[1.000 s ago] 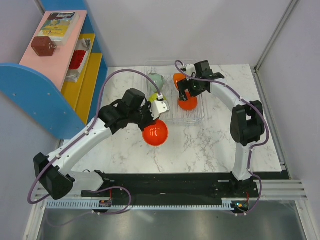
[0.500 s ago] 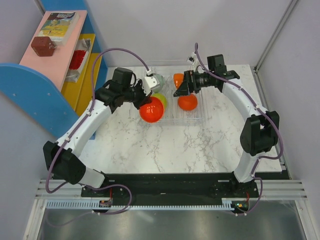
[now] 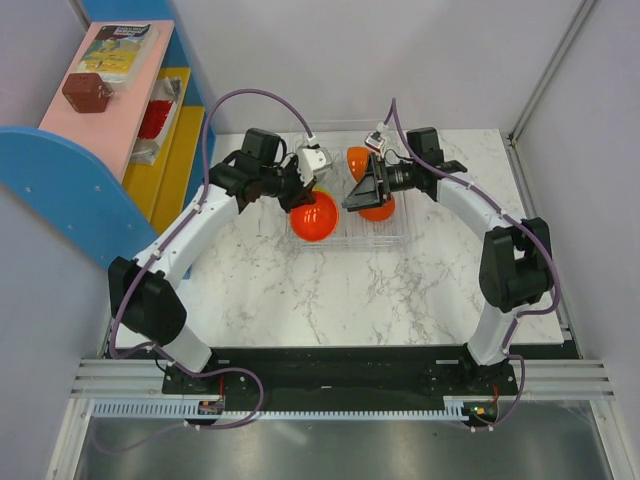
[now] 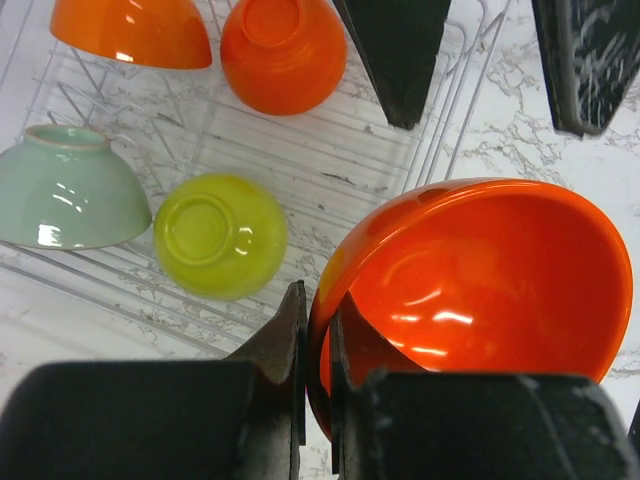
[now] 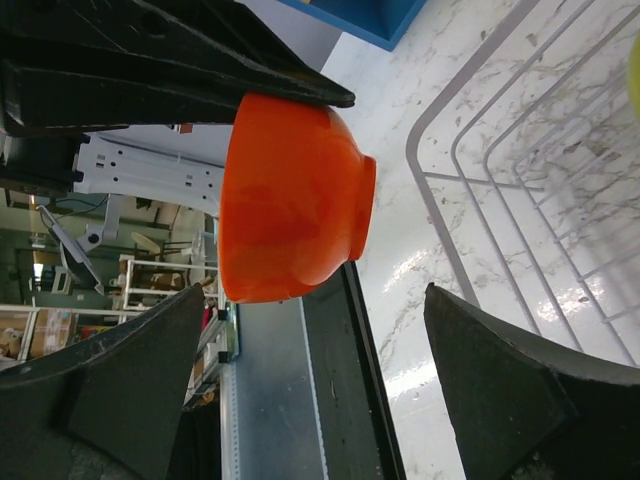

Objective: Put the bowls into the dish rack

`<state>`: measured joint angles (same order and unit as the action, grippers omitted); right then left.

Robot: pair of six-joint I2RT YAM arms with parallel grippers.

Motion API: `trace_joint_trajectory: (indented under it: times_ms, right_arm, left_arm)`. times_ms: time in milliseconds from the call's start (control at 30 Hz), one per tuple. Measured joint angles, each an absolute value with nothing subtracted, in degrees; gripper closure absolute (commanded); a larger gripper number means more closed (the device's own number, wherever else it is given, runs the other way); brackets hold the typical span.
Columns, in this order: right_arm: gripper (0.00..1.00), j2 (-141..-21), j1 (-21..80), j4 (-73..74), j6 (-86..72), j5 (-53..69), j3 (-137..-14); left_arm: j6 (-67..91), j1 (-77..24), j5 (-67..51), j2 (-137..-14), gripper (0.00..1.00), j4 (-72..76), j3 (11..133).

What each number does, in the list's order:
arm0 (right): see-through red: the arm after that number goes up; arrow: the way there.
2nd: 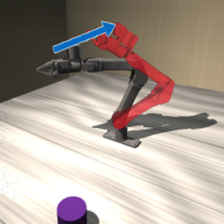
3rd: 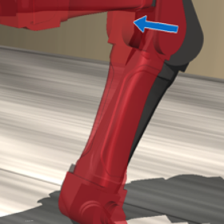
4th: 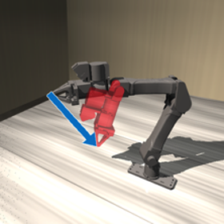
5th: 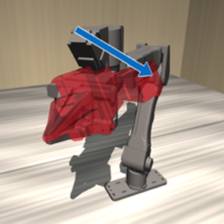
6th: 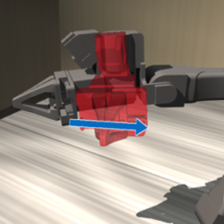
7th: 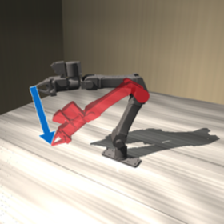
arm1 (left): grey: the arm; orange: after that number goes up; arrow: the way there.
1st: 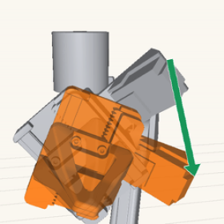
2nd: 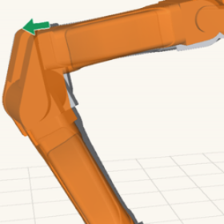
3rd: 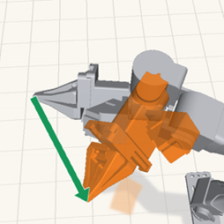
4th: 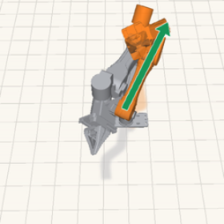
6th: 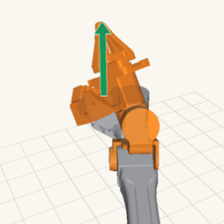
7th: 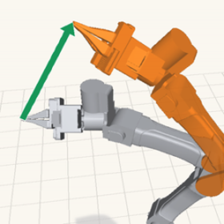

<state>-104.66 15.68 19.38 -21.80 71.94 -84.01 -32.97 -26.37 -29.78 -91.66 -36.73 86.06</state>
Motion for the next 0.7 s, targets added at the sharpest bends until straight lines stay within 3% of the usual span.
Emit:
trace_joint_trajectory:
  times_ms: [567,700]
  right_arm:
    - [0.02,-104.7,21.9,17.6,-23.4,73.6,-82.9]
    - [0.13,-104.7,21.9,17.5,-23.4,73.6,-83.0]
  left_arm:
    - [-32.9,-28.4,-30.3,-93.0,0.98,-36.7,88.9]
    - [-32.9,-28.8,-30.3,-93.1,0.98,-36.7,88.9]
